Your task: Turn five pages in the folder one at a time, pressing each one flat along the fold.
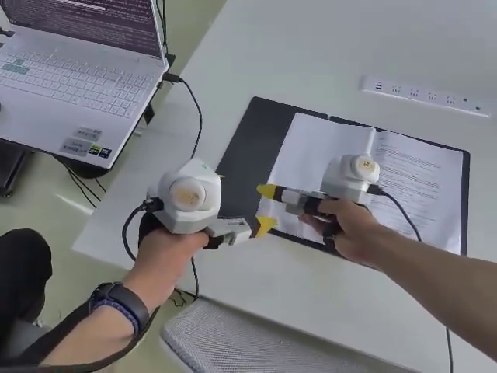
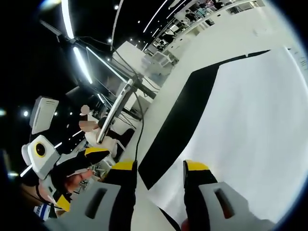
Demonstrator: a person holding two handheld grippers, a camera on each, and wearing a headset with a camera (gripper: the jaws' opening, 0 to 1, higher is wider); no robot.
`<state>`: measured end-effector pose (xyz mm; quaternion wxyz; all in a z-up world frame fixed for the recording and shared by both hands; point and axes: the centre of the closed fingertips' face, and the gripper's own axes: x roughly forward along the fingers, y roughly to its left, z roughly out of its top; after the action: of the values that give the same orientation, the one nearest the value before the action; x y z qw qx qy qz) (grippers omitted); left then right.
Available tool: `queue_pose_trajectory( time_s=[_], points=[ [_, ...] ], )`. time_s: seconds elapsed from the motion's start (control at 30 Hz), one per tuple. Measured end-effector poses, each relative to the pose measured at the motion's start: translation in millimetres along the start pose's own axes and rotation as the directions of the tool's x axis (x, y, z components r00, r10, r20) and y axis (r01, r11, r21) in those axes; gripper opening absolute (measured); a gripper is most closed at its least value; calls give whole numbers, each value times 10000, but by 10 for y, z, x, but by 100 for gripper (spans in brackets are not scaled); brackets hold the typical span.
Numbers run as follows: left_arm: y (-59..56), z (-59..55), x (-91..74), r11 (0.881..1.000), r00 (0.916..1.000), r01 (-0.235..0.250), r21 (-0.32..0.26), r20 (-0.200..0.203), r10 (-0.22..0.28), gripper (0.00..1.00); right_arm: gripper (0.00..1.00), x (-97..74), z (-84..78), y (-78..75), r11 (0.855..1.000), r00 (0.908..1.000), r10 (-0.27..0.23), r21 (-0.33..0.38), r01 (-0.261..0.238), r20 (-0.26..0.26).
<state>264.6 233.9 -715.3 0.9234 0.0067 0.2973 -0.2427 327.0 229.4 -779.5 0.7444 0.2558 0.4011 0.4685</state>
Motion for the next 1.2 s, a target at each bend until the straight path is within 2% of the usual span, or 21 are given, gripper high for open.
queue_pose_trajectory(
  time_s=[0.07, 0.2, 0.37, 0.57, 0.73, 0.87, 0.97, 1.03, 1.13, 1.2],
  points=[
    [-44, 27, 10, 9998, 9998, 185, 57, 35, -185, 64, 37, -58, 67, 31, 9999, 9998, 71, -109, -69, 203],
    [-55, 51, 78, 9994, 9997, 242, 251, -30, -242, 61, 38, -212, 213, 189, 9988, 9980, 256, -441, -231, 585],
    [-97, 100, 156, 9984, 9993, 373, 433, -98, -369, 56, 36, -517, 452, 227, 9967, 9921, 37, -814, 66, 1258],
    [-109, 131, 326, 9969, 9985, 526, 582, -208, -514, 45, 34, -979, 643, 135, 9891, 9839, -459, -1304, 690, 1729],
    [-118, 104, 485, 9952, 9975, 633, 746, -362, -607, 33, 33, -1307, 729, 15, 9853, 9731, -807, -1300, 1105, 2156],
    [-134, 27, 605, 9935, 9954, 772, 835, -631, -721, 25, 33, -1500, 743, -87, 9779, 9656, -1182, -1416, 1537, 2315],
    [-131, -48, 676, 9932, 9940, 824, 827, -790, -758, 17, 33, -1577, 755, -125, 9769, 9629, -1209, -1431, 1585, 2412],
    [-142, -165, 741, 9918, 9896, 1000, 797, -1117, -908, 11, 34, -1624, 765, -173, 9739, 9599, -1314, -1487, 1716, 2476],
    [-110, -338, 828, 9894, 9826, 1012, 1041, -1662, -830, 6, 34, -1676, 784, -231, 9743, 9558, -1352, -1405, 1762, 2613],
    [-86, -383, 869, 9883, 9813, 1007, 1142, -1755, -797, 3, 34, -1682, 781, -256, 9744, 9558, -1377, -1376, 1777, 2598]
  ],
)
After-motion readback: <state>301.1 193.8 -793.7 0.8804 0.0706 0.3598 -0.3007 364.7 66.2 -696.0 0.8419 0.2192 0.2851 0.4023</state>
